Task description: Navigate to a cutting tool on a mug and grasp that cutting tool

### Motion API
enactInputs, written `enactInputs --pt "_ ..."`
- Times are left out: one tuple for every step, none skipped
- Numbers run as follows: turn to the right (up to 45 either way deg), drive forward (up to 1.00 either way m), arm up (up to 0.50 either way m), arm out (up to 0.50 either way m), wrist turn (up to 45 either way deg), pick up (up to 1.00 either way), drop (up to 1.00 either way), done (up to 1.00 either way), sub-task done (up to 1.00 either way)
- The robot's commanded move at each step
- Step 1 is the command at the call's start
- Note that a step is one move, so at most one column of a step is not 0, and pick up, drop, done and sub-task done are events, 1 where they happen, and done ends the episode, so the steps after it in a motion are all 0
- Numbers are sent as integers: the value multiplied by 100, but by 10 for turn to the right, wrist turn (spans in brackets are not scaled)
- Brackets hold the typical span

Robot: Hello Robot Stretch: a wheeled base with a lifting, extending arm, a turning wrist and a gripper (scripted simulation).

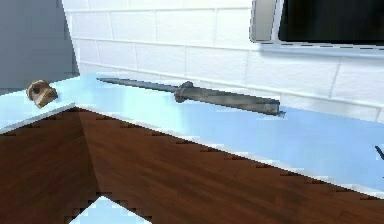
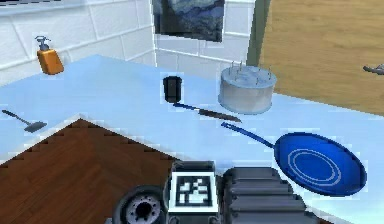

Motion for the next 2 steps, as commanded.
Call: enactInputs --pt "0 0 0 50 0 0 0 0 0" --pt "0 0 0 0 450 0 0 0 0"
